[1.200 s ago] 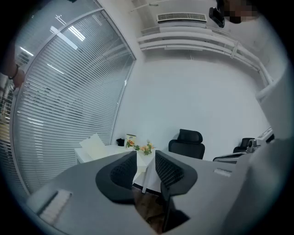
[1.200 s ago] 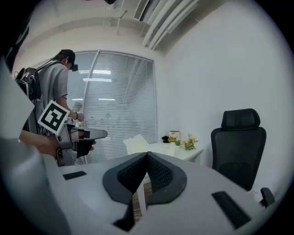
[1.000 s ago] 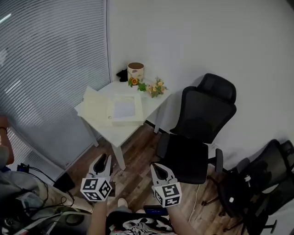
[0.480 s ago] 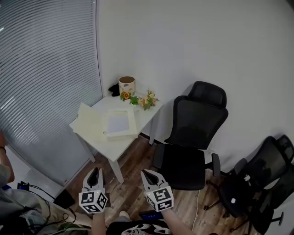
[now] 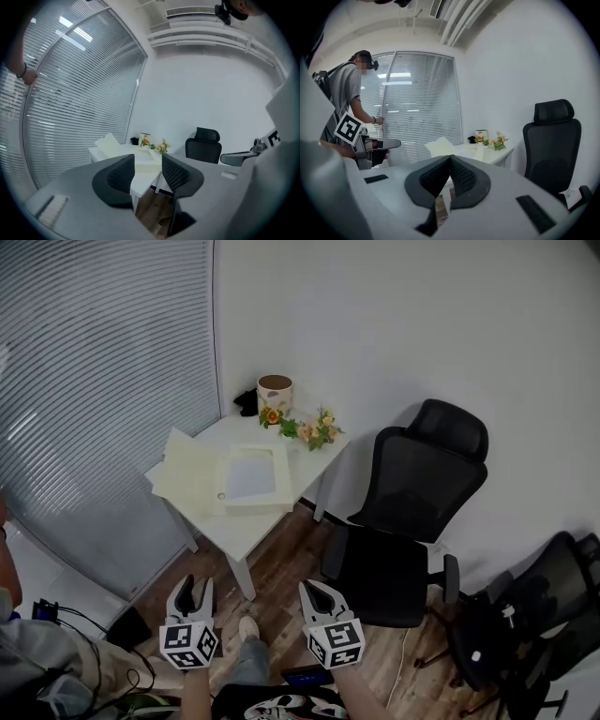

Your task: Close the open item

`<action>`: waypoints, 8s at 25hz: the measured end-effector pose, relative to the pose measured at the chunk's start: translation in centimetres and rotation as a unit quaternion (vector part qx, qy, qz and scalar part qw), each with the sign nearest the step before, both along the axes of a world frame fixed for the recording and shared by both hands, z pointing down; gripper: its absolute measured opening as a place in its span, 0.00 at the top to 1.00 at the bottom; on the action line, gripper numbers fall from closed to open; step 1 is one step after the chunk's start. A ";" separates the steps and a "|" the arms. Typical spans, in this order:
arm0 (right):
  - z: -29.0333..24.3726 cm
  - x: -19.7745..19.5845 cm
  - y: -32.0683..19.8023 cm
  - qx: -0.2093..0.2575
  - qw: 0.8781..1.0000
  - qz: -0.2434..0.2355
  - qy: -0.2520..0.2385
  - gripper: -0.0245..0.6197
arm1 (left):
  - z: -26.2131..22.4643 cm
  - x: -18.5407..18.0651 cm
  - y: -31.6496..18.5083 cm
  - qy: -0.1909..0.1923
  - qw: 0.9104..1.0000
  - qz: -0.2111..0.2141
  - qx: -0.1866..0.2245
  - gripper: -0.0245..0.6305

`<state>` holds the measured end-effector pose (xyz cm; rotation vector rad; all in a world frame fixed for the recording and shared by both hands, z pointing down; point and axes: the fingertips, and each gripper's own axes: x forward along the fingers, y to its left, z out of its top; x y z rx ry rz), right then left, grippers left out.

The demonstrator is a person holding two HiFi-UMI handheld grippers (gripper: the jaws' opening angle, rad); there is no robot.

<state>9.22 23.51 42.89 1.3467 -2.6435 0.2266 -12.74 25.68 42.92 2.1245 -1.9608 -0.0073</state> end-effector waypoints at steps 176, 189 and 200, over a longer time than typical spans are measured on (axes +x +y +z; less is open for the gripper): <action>18.1 -6.0 -34.7 -0.194 0.979 -0.004 0.067 0.96 | 13.7 7.8 -38.2 -0.181 0.913 0.334 -0.151 0.86; 18.2 -6.3 -34.8 -0.196 0.977 -0.014 0.078 0.96 | 15.9 8.5 -38.2 -0.206 0.892 0.354 -0.191 0.84; 18.3 -6.2 -34.8 -0.199 0.976 -0.030 0.076 0.96 | 17.4 9.2 -38.1 -0.245 0.864 0.369 -0.240 0.82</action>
